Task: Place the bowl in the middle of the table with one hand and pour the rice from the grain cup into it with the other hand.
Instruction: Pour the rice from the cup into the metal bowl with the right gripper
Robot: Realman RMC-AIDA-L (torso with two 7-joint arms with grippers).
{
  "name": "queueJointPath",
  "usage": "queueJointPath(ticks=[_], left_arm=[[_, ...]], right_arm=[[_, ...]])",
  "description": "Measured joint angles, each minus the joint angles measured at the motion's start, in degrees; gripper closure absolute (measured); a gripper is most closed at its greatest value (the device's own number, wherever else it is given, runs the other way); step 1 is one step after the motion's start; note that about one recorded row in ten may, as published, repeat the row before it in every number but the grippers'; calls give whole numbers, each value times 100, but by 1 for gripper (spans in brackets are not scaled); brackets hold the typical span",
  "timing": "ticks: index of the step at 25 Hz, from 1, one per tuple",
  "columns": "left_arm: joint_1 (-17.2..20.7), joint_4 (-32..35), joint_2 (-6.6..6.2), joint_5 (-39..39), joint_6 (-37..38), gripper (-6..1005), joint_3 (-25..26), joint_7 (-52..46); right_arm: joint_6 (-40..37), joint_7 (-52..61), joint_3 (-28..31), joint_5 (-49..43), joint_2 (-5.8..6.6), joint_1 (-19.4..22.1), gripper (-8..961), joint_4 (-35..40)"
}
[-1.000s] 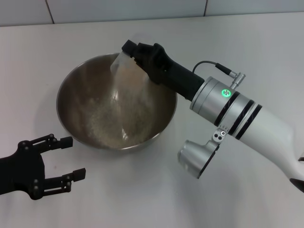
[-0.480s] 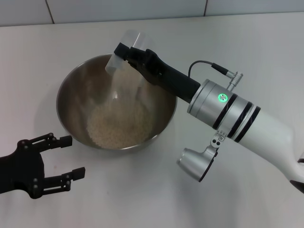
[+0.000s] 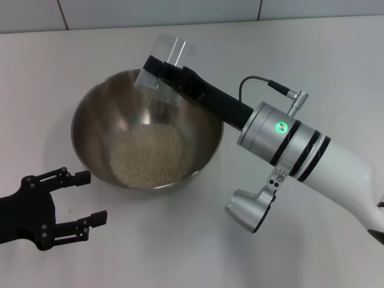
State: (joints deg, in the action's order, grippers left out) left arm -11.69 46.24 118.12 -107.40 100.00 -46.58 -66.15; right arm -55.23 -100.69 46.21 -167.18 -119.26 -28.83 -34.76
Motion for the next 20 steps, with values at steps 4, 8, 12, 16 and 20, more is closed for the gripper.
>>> queueJointPath(ticks=[4,8,12,16,20], left_arm=[[0,0,0,0,0,188,0,-2],[0,-1,0,0,5,188,0,-3],[0,0,0,0,11,188,0,-3],[0,0,0,0,16,188,0,-4],[2,0,0,0,7,188,0,-3]], right_arm=[[-47,-87,-7,0,0,0,941,0],[-62,-105,-15,0,-3,5,941,0],[-62,-106,-28,1,-9,32,940,-2],[-62,-4,-41,4,-18,82,940,-21],[-58,313,-89,25,-31,154,941,-32]])
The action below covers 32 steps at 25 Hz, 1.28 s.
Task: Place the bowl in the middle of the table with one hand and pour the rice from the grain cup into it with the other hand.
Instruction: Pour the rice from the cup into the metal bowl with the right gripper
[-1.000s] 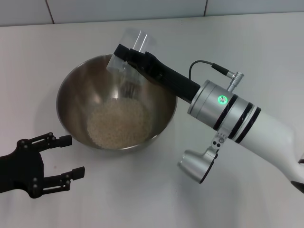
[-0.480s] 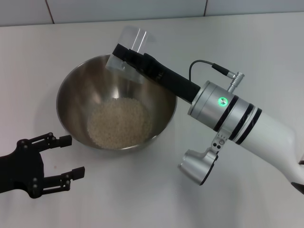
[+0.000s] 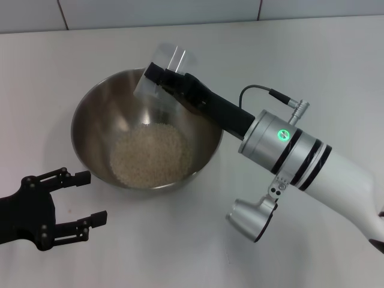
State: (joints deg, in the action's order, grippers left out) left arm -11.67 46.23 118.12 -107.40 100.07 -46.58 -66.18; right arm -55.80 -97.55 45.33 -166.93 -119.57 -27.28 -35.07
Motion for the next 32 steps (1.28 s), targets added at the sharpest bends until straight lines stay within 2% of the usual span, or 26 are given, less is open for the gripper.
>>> queueJointPath(ticks=[10,19,26,31,32], left_arm=[[6,0,0,0,-2,188,0,51],[-1,0,7,1,-7,188,0,60],[-24,0,18,7,-14,188,-5,62],[-35,0,18,23,-12,188,-2,62],[-46,0,18,22,-13,188,-1,62]], right_arm=[[-5,1287,27,106,-21,485,941,-432],[-571,2206,-297,1620,-23,736,941,-706],[-680,2947,-361,2407,-22,892,941,-879],[-734,3620,-346,2786,-8,1211,941,-1112],[-801,3960,-275,2838,0,1380,941,-1171]])
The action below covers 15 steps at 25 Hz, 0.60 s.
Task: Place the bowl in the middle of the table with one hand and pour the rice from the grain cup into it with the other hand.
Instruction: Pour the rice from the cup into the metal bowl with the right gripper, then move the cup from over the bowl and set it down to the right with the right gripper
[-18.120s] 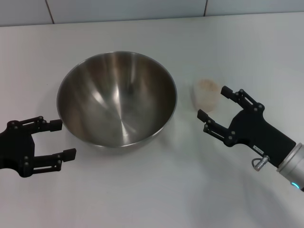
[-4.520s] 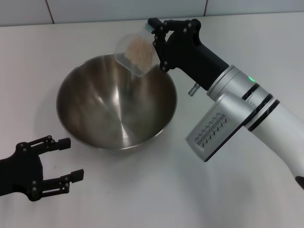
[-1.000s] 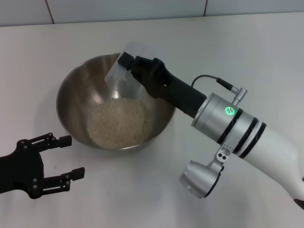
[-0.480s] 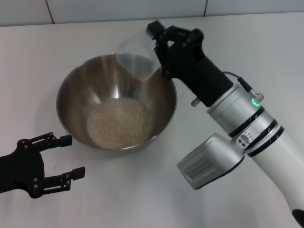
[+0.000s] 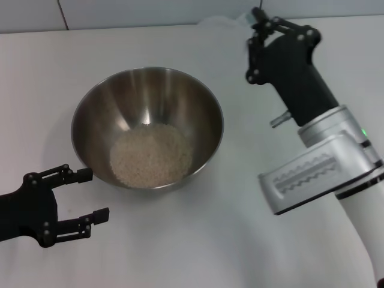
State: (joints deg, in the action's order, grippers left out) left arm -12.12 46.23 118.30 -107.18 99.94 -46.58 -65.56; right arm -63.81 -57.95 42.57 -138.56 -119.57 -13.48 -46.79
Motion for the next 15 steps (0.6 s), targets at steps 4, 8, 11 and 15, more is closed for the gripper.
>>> queueJointPath(ticks=[4,8,11,15], left_arm=[[-22,0,0,-3,-1,188,0,0],[-34,0,-1,-4,-8,188,1,0],[-50,0,-7,-7,-13,188,1,0],[-53,0,-10,-12,-16,188,9,0]], right_arm=[[-42,448,74,152,-5,175,942,-24],[-89,842,37,632,-5,302,941,10],[-96,1078,74,879,5,424,941,26],[-98,1596,100,1148,29,585,941,158]])
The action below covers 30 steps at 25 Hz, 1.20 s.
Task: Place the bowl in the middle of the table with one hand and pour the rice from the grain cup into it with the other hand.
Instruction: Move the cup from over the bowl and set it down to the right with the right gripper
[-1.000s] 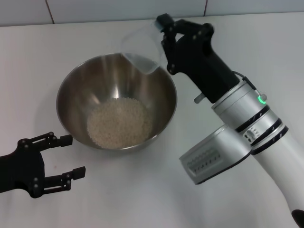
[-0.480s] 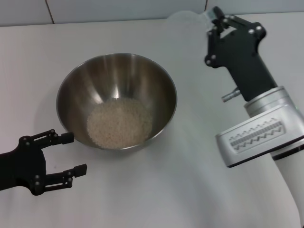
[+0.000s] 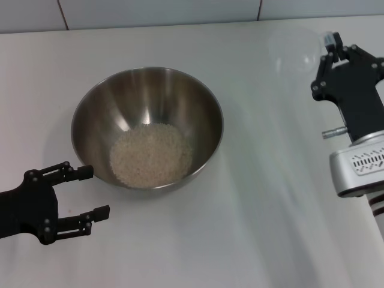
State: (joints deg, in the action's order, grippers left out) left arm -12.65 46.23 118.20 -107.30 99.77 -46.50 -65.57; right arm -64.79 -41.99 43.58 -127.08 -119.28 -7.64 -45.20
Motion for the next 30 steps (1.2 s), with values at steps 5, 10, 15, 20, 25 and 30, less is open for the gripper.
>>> queueJointPath(ticks=[5,10,15,20,25,30], left_arm=[[-8,0,-6,11,-3,188,1,-3],[-29,0,-8,12,-3,188,1,-13],[-29,0,-8,14,-3,188,1,-27],[-27,2,-14,15,-2,188,1,-43],[-31,26,-13,11,-2,188,1,-52],[-34,40,-10,5,-1,188,1,-56]], right_arm=[[63,516,-54,67,-31,8,940,303],[123,1124,-137,196,-34,-81,942,523],[381,1678,-171,188,-18,-222,941,814],[439,1988,-215,196,-23,-294,940,960],[540,2506,-279,197,-34,-423,941,1203],[744,2639,-244,197,-24,-450,942,1223]])
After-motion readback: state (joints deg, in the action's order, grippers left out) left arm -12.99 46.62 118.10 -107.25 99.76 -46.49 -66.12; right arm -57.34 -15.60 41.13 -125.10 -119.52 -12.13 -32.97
